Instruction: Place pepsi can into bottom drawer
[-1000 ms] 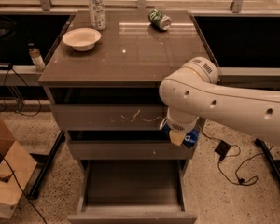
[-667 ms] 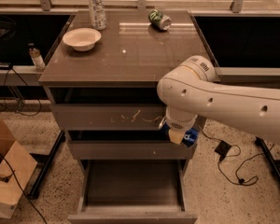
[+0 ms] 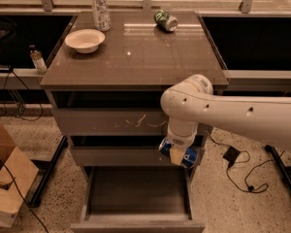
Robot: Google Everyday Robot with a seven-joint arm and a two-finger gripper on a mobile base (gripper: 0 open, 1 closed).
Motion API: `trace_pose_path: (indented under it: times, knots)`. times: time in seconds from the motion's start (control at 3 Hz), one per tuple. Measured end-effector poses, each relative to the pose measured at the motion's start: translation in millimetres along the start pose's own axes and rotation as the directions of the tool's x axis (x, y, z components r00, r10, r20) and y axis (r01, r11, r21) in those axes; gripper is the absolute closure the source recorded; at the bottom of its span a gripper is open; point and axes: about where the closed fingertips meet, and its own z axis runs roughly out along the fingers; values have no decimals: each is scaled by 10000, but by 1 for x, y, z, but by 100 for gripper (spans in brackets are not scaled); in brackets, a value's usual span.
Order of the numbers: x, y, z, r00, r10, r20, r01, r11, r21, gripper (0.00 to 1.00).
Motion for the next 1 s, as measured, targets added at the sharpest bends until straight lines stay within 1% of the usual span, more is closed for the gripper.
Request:
trace_pose_path:
  times: [0.33, 0.67, 1.0]
  knots:
    - [-7, 22, 41, 9990, -440, 118, 450, 9938, -1015, 100]
    - [-2, 40, 75, 9988, -474, 158, 493, 9864, -1566, 100]
    - [0, 54, 116, 9980, -156, 607, 266, 9824, -1847, 100]
